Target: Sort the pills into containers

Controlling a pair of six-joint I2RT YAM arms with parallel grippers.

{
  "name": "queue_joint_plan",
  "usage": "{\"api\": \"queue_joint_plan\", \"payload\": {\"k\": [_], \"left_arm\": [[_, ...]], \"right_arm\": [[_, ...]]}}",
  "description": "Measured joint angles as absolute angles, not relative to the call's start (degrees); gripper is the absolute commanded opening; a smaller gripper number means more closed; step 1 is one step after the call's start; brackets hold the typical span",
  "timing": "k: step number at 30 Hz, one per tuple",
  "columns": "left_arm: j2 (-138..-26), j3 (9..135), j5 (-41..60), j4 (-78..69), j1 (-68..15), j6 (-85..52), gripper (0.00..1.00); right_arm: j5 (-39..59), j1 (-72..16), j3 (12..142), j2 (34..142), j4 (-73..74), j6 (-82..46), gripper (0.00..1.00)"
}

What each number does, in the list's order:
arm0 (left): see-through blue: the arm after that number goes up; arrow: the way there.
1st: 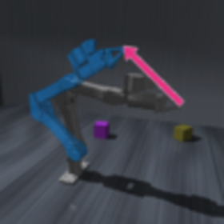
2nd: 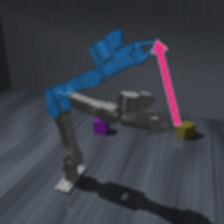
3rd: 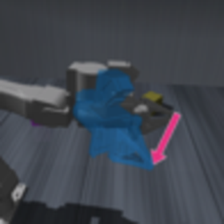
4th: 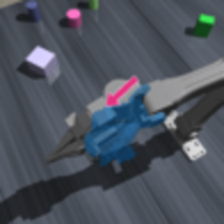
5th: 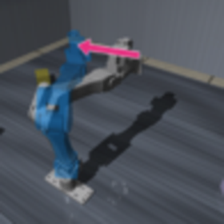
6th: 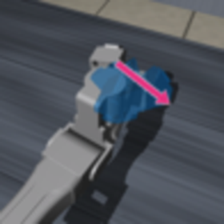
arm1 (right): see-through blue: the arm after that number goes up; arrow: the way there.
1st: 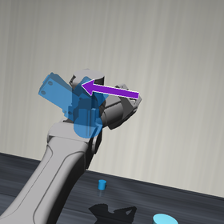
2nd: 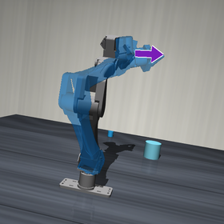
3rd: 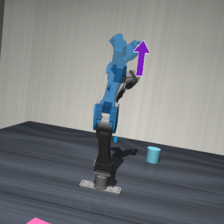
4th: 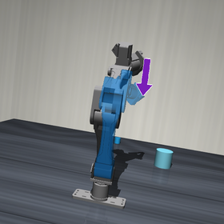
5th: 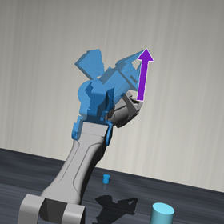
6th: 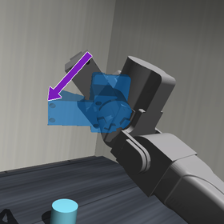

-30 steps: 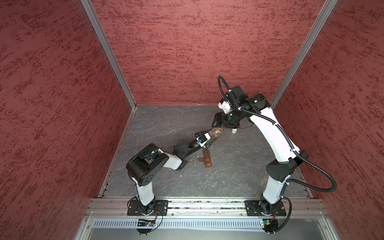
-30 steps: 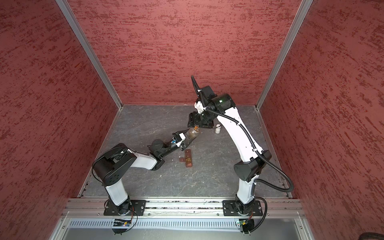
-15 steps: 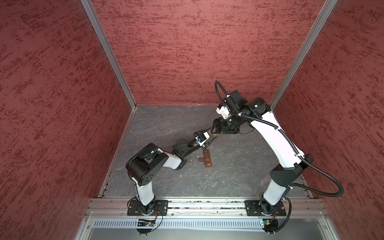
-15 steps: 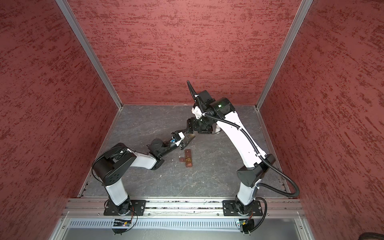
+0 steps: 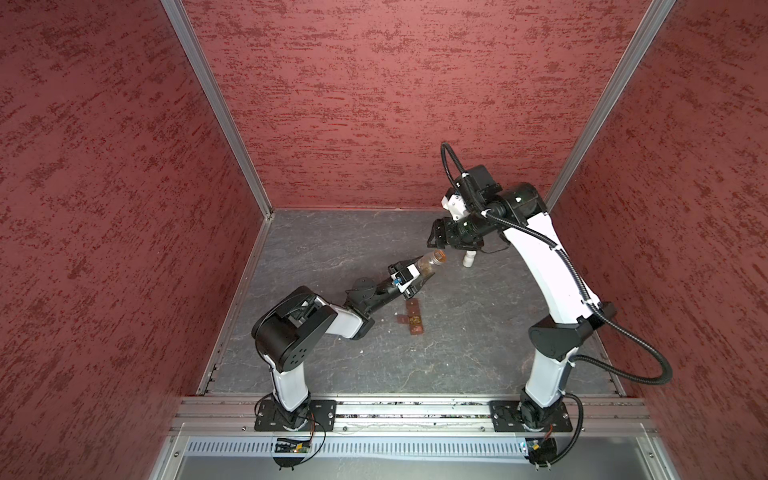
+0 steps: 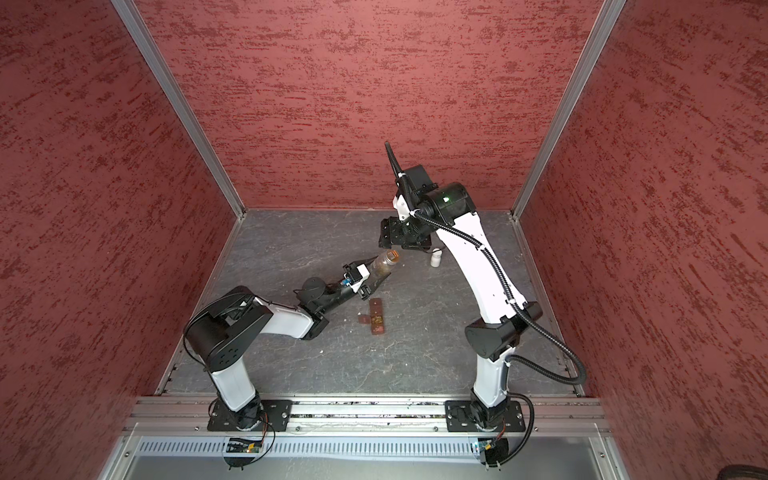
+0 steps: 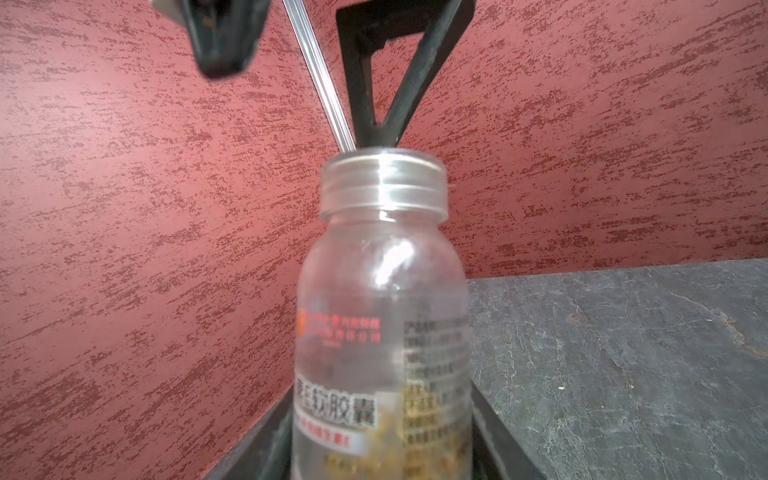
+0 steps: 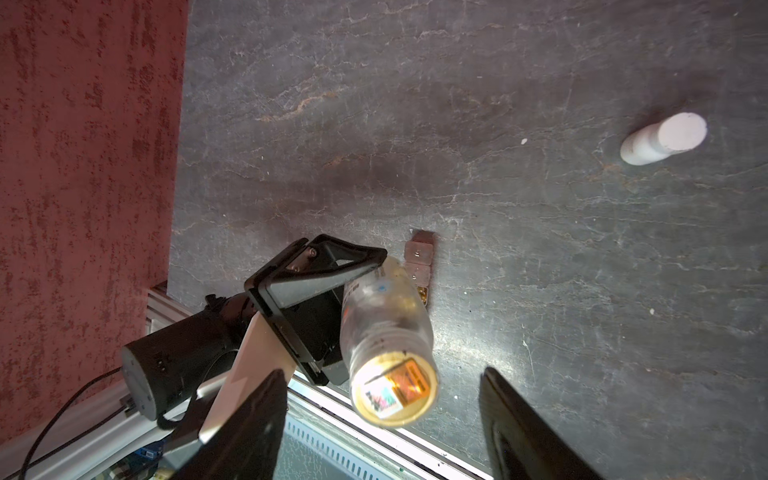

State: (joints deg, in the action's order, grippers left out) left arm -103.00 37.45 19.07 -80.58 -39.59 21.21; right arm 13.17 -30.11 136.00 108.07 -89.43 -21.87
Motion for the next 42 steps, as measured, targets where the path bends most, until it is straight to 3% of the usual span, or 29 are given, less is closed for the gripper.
{"api": "queue_joint_plan", "payload": {"k": [31,42], "left_arm": [[-103.0,37.5,19.07,-82.46,-38.89,21.19,0.0],[-102.94,37.26,19.03,-80.79,-38.89,21.19,0.0]], "right_arm": [[14.74,-34.81,125.47,103.26,-85.86,-22.11,0.73],[9.76,-33.36,137.69,106.13,-89.49,-22.41,0.76]]}}
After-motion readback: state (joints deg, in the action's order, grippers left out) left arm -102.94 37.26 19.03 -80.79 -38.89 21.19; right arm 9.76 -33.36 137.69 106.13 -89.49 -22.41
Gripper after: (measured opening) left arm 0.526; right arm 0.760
